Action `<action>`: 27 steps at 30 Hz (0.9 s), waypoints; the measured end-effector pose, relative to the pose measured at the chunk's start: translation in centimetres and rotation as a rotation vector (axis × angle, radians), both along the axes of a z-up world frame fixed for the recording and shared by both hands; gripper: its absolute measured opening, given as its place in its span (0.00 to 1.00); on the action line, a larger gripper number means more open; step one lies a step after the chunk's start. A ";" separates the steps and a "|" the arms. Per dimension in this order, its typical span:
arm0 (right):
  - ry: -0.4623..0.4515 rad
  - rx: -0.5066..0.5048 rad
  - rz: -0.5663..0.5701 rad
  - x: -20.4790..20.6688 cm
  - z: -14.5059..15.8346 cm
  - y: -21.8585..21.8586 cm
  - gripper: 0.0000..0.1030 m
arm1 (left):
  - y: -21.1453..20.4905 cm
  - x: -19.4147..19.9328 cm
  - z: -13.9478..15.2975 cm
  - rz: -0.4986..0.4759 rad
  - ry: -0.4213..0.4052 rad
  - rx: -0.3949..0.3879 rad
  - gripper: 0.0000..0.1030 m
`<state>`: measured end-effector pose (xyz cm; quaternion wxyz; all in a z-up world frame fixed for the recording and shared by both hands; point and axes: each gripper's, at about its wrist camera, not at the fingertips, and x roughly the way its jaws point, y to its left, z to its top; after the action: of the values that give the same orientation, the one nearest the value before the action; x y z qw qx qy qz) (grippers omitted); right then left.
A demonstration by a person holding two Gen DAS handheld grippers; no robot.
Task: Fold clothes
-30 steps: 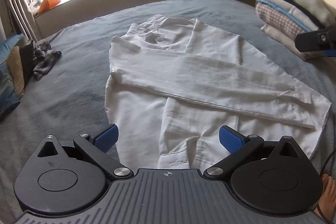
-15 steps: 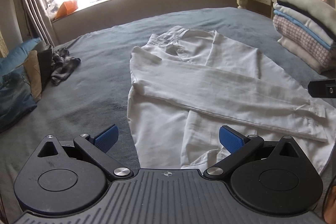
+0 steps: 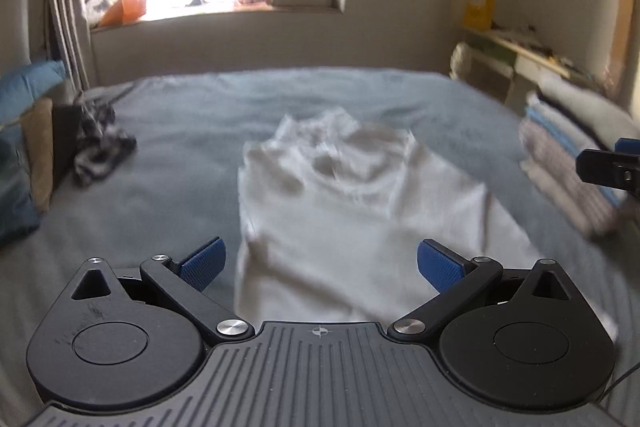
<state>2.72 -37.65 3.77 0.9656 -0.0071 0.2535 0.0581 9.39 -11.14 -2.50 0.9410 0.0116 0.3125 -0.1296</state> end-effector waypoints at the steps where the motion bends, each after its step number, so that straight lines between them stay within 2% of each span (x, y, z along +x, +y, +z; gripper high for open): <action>1: -0.013 0.002 0.023 1.3 0.7 -0.1 1.00 | 0.2 1.2 0.5 0.018 -0.001 0.003 1.00; 4: -0.020 0.021 0.065 5.4 2.0 -0.6 1.00 | 0.7 4.9 1.8 0.071 -0.004 0.018 1.00; 7: -0.021 0.055 0.098 9.4 2.5 -1.0 1.00 | 1.0 9.3 2.2 0.090 0.022 0.088 1.00; 9: -0.021 0.088 0.116 12.2 2.6 -1.4 1.00 | 0.8 12.5 2.0 0.083 0.068 0.146 1.00; 12: -0.001 0.141 0.160 16.7 2.2 -1.9 1.00 | 0.3 16.7 0.8 0.084 0.111 0.187 1.00; 14: 0.037 0.149 0.186 20.1 1.4 -1.9 1.00 | -0.1 18.8 -0.1 0.112 0.104 0.200 1.00; 16: 0.072 0.159 0.173 23.4 0.3 -2.0 1.00 | -0.5 21.0 -1.2 0.150 0.085 0.191 1.00; 22: 0.283 0.324 0.085 33.7 -5.0 -3.7 0.99 | -1.9 27.7 -4.0 0.172 0.075 0.116 1.00; 24: 0.337 0.389 0.065 36.4 -6.9 -4.3 0.95 | -2.7 29.8 -4.9 0.171 0.080 0.106 0.97; 26: 0.385 0.458 0.048 39.0 -8.8 -4.9 0.93 | -3.1 31.5 -5.7 0.178 0.109 0.082 0.92; 27: 0.408 0.489 0.041 40.2 -9.8 -5.0 0.89 | -3.3 32.3 -6.2 0.184 0.131 0.066 0.89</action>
<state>42.91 -42.66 -6.02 0.8667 0.2318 0.4200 0.1369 41.74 -14.43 -8.73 0.9257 0.0053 0.3769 -0.0330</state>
